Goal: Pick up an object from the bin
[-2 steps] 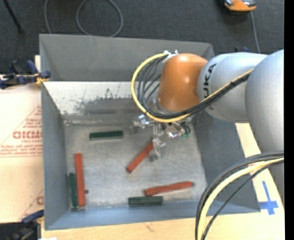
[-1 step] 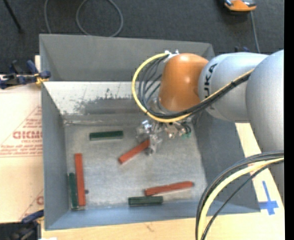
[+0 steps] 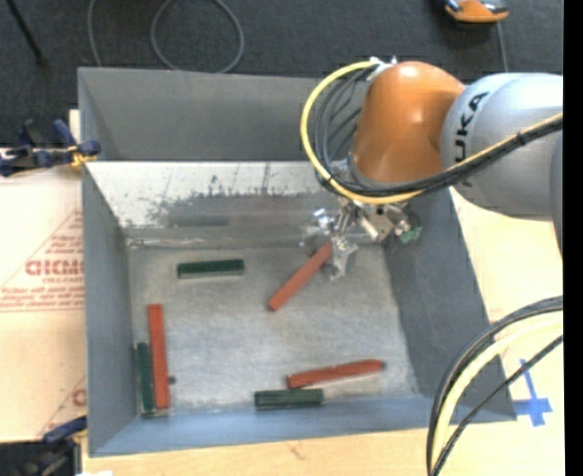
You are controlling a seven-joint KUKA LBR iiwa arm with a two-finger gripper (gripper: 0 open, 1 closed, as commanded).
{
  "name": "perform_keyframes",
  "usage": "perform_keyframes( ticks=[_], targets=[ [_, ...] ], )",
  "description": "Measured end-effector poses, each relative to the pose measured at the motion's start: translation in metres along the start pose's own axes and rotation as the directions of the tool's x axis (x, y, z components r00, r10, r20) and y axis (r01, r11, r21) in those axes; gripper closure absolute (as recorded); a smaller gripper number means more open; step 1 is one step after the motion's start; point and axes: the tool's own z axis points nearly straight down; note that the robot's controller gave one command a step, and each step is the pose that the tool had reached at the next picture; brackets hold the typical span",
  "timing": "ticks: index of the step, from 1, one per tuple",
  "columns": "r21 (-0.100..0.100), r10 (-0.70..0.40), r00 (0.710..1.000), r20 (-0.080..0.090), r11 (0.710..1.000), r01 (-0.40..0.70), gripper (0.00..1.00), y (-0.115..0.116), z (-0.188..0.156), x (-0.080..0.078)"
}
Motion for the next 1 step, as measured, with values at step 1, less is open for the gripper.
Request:
perform_keyframes(
  ticks=[1],
  targets=[
    [0.001, 0.000, 1.000, 0.003, 1.000, 0.000, 1.00, -0.0034, -0.1042, -0.0071]
  ],
)
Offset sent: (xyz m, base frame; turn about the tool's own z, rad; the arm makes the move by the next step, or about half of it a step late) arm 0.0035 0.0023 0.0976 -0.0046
